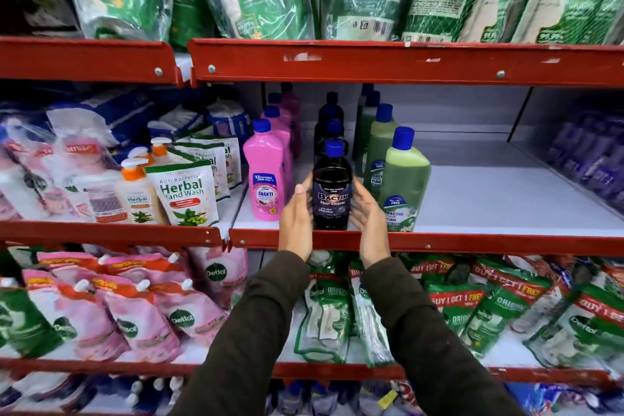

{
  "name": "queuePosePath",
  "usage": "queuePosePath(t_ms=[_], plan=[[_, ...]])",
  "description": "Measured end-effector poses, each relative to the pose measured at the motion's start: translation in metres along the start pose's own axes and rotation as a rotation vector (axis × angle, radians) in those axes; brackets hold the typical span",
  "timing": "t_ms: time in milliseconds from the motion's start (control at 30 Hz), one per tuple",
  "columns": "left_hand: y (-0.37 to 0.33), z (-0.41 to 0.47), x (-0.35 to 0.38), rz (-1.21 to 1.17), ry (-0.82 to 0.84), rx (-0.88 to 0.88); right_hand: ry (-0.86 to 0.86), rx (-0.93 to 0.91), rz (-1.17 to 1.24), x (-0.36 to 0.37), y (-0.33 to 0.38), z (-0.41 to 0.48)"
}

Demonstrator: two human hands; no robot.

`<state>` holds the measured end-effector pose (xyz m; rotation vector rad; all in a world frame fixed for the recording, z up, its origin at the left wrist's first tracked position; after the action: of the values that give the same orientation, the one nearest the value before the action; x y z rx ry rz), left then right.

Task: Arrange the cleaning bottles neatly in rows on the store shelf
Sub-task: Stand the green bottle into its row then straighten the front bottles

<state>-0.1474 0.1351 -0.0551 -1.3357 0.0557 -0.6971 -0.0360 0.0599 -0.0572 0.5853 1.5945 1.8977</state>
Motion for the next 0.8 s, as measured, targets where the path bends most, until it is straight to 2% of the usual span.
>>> queuePosePath(t_ms=[133, 233, 333, 400, 433, 467, 533, 633, 700, 800], plan=[[0.004, -0.009, -0.005, 0.031, 0.011, 0.045, -0.052, -0.054, -0.04, 0.001, 0.001, -0.012], [0.002, -0.009, -0.001, 0.039, 0.052, 0.035, -0.015, -0.083, -0.08, 0.004, 0.0, -0.014], [-0.006, -0.015, -0.003, 0.126, 0.087, 0.085, -0.161, -0.17, -0.14, 0.002, 0.005, -0.03], [-0.012, -0.019, -0.015, 0.141, -0.009, 0.163, -0.29, -0.296, -0.183, 0.004, 0.012, -0.045], [-0.015, -0.019, -0.024, 0.122, -0.079, 0.205, -0.293, -0.356, -0.206, 0.011, 0.016, -0.052], [-0.018, -0.019, -0.033, 0.092, -0.149, 0.242, -0.256, -0.402, -0.233, 0.022, 0.019, -0.056], [-0.026, -0.015, -0.053, 0.027, -0.257, 0.301, -0.073, -0.429, -0.276, 0.054, 0.023, -0.056], [-0.029, 0.006, -0.08, 0.035, -0.27, 0.241, 0.127, -0.263, -0.219, 0.1, 0.025, -0.037], [-0.024, 0.027, -0.095, 0.035, -0.227, 0.087, 0.151, -0.1, -0.093, 0.119, 0.025, -0.017], [-0.024, 0.047, -0.101, -0.045, -0.146, -0.083, 0.144, 0.029, 0.027, 0.133, 0.015, 0.008]])
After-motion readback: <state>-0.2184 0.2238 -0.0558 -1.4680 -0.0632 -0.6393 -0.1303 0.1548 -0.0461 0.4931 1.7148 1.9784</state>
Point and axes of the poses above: each hand's wrist, its own z-axis towards the middle knuckle, its own x-axis out of the palm, y = z × x, the point moved 5 cm from there along z, towards the middle knuckle, and after that the axes turned 14 degrees about -z, right-handed, at the moved point
